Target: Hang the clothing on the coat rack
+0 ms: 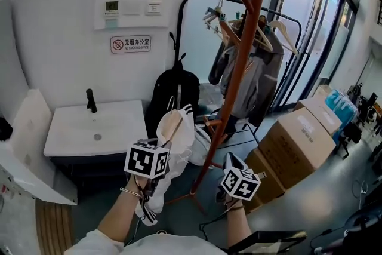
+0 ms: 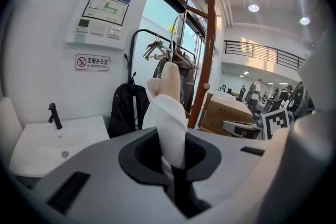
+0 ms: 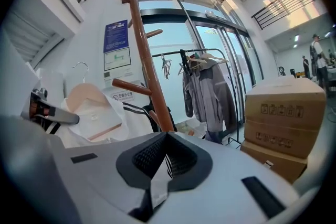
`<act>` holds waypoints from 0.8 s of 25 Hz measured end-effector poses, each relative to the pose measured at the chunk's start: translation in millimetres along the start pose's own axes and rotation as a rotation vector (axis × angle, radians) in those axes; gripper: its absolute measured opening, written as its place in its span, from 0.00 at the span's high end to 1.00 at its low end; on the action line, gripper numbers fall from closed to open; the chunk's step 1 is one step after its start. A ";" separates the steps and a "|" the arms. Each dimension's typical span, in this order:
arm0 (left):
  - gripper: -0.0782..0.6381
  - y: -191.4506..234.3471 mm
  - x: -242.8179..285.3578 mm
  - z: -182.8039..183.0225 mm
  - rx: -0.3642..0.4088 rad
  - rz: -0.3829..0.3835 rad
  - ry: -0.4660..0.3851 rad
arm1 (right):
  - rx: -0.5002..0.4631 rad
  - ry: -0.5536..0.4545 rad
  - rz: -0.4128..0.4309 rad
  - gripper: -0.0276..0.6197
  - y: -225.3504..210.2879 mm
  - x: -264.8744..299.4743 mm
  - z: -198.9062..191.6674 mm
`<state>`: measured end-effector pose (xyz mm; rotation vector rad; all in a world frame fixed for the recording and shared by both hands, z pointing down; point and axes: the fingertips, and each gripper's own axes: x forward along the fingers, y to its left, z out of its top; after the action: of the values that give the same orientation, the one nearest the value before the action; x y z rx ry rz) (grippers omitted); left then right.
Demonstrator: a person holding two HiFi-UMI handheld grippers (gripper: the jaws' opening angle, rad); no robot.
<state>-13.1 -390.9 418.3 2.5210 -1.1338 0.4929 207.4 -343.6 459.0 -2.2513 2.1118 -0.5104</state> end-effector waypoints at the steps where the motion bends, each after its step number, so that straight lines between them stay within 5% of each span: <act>1: 0.83 2.9 4.5 0.7 -0.001 -0.010 0.005 | 0.001 -0.001 -0.013 0.92 -1.5 2.2 1.6; 20: 0.83 14.1 81.7 14.1 0.032 -0.130 0.067 | 0.009 -0.033 -0.153 0.92 -33.8 36.5 28.9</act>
<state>29.5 -458.8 443.9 2.5643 -0.9384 0.5606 248.4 -382.3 447.6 -2.4109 1.9287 -0.4826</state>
